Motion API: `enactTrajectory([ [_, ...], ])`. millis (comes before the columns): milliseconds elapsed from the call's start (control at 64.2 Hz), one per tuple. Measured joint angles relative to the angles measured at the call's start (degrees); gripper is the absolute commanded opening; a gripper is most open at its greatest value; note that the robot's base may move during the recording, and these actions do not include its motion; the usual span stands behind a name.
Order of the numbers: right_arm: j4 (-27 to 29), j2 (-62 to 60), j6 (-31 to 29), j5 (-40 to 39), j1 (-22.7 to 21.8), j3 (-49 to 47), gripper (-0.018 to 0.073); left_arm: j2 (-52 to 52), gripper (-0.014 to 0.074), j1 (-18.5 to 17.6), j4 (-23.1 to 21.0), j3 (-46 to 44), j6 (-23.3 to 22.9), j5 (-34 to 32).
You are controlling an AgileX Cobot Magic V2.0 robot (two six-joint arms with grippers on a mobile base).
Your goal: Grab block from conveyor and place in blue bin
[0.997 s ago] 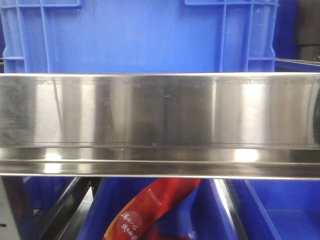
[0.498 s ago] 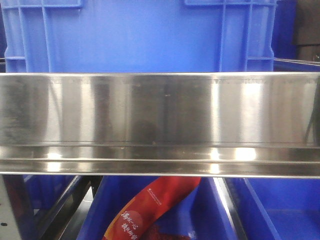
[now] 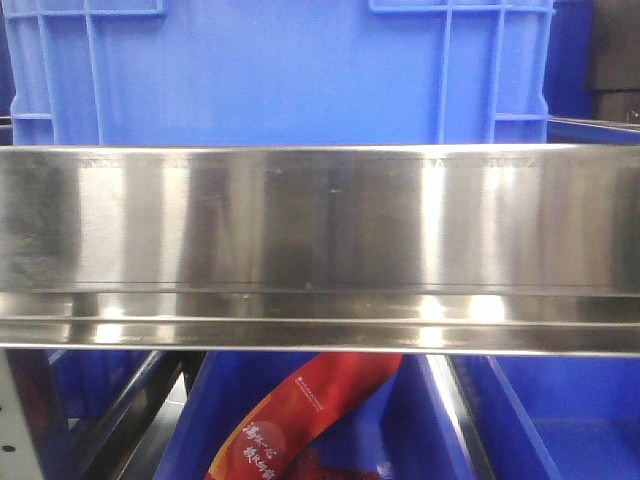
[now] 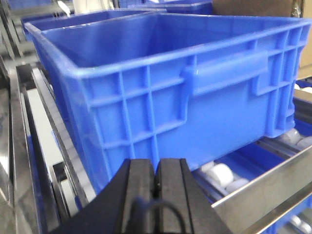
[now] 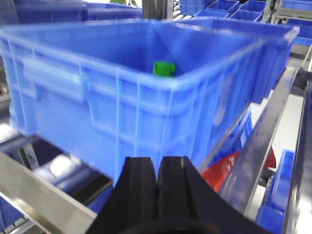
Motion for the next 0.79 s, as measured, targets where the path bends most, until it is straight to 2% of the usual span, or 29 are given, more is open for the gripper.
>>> enactTrajectory([
  [202, 0.0, -0.53, 0.0, -1.12, 0.0, 1.75, -0.0154, -3.49, -0.0111, 0.0, 0.0, 4.82, 0.0, -4.83],
  [794, -0.1, -0.53, 0.0, -1.78, 0.0, 1.75, -0.0154, -3.6, -0.0111, 0.0, 0.0, 4.82, 0.0, -5.71],
])
